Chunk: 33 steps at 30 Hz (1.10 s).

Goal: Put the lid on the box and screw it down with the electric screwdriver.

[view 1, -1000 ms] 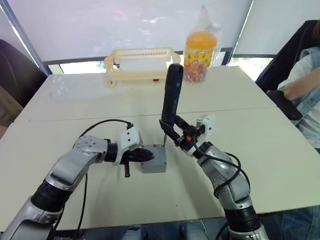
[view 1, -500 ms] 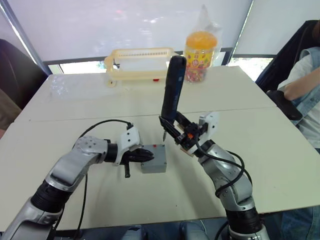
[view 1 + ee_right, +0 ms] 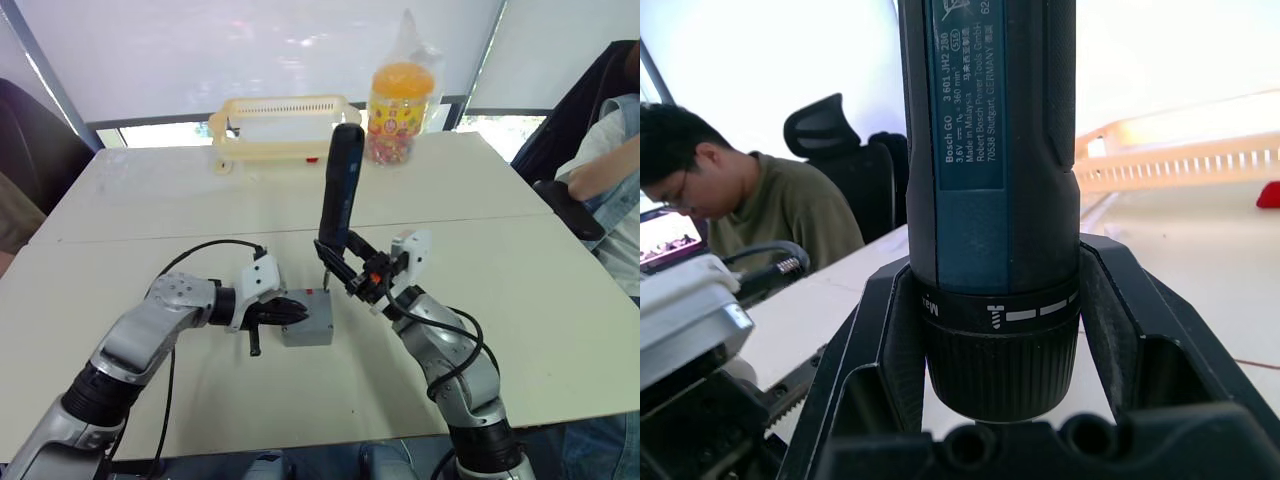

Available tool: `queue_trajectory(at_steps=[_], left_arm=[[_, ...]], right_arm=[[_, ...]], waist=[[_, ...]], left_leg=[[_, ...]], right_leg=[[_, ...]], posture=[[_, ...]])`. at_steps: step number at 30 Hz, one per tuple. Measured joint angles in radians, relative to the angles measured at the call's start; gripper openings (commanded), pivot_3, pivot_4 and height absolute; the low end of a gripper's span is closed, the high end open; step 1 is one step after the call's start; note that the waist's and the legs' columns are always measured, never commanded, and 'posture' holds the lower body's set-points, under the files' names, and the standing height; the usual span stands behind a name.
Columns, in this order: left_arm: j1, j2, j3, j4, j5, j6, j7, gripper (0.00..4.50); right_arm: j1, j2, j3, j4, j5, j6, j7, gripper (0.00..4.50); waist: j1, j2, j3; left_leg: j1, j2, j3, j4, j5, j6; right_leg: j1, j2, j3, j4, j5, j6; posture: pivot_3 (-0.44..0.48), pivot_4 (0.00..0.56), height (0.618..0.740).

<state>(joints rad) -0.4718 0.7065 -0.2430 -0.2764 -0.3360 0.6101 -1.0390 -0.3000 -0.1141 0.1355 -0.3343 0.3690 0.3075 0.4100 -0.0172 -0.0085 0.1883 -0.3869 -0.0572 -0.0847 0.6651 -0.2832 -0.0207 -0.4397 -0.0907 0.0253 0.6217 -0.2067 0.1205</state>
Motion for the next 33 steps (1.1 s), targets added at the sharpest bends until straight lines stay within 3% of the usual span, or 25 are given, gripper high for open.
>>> queue_trajectory(at_steps=[26,33], left_arm=[[0.002,0.000,0.000,-0.006,0.000,0.012,0.003,0.41],[0.006,0.000,-0.002,-0.005,0.000,0.017,0.009,0.41]], right_arm=[[-0.002,0.012,0.013,0.068,-0.061,-0.105,0.007,1.79],[-0.012,0.008,0.036,0.099,-0.112,-0.140,0.018,1.79]], waist=[[0.000,0.000,0.000],[-0.001,0.000,0.000]], left_leg=[[0.002,0.000,0.000,0.000,0.000,0.000],[0.013,0.001,0.000,-0.003,0.000,0.000]], right_leg=[[0.002,0.000,0.000,0.000,0.000,0.000],[0.012,0.001,0.000,-0.003,0.000,0.000]], posture=[[0.000,0.150,0.740],[0.000,0.150,0.740]])
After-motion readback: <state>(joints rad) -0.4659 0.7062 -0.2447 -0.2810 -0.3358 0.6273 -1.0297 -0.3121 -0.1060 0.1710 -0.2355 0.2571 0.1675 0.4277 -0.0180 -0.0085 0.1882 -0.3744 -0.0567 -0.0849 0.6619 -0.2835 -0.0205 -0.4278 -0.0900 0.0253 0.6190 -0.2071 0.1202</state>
